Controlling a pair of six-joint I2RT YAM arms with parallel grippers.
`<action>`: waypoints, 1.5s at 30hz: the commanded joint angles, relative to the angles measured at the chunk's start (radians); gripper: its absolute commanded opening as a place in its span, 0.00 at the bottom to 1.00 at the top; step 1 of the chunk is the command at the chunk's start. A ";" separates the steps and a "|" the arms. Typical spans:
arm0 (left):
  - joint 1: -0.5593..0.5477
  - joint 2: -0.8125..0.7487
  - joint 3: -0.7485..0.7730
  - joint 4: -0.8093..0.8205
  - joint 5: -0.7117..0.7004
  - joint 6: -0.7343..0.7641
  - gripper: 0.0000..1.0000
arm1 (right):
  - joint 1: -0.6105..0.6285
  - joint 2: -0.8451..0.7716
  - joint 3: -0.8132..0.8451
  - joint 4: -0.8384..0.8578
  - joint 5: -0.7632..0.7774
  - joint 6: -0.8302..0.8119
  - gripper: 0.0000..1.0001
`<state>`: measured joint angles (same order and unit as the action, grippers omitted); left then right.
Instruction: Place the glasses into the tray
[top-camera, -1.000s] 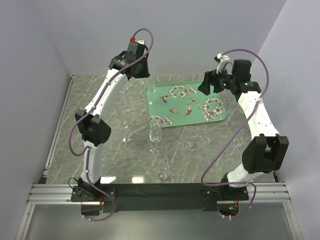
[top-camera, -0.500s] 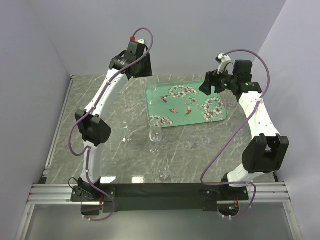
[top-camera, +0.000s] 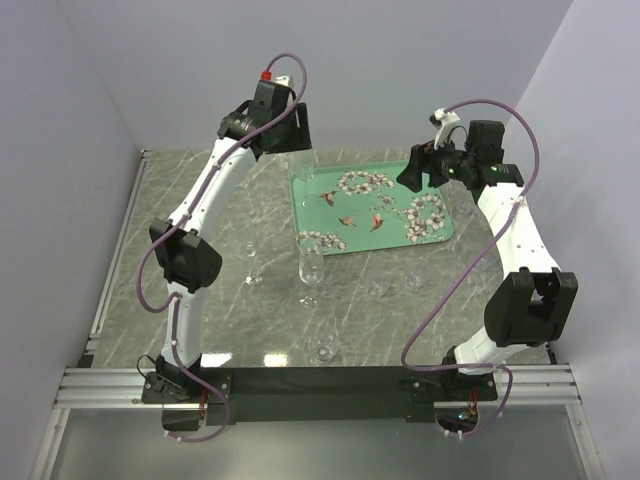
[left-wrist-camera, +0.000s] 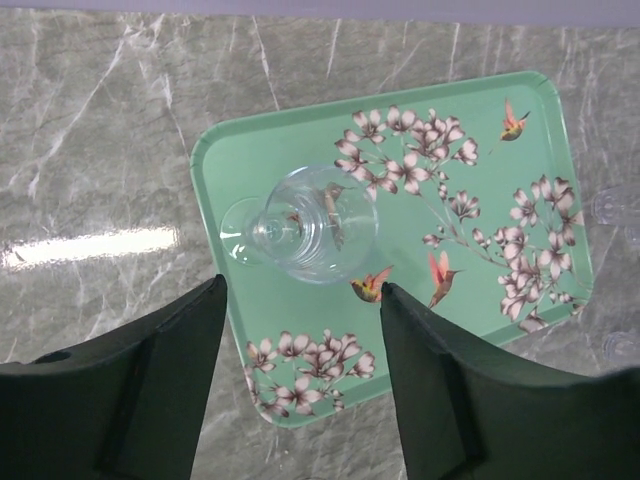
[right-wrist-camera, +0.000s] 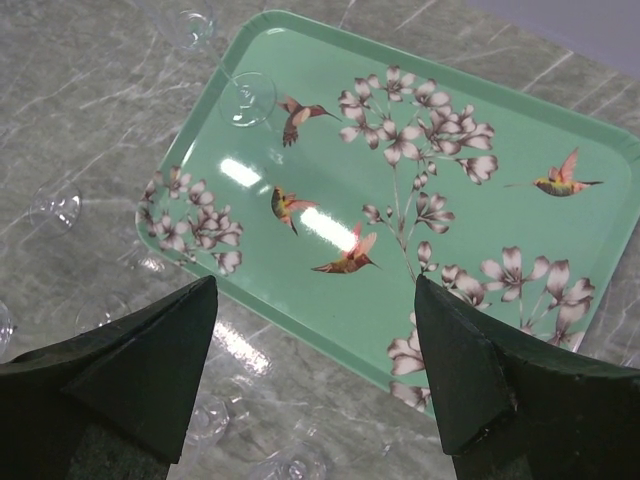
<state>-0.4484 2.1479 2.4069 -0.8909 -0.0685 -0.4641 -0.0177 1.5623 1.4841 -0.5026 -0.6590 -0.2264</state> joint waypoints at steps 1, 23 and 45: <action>-0.004 -0.091 0.003 0.064 0.022 0.004 0.70 | -0.002 -0.007 -0.002 -0.007 -0.047 -0.030 0.86; 0.022 -0.456 -0.382 0.299 0.003 0.083 0.92 | 0.120 -0.025 0.102 -0.661 -0.528 -1.108 0.87; 0.073 -1.203 -1.172 0.520 -0.223 0.068 0.99 | 0.570 -0.015 0.030 -0.444 -0.381 -0.949 0.91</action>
<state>-0.3805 1.0050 1.2579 -0.4255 -0.2478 -0.3836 0.5243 1.5349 1.5158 -1.0496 -1.0637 -1.2606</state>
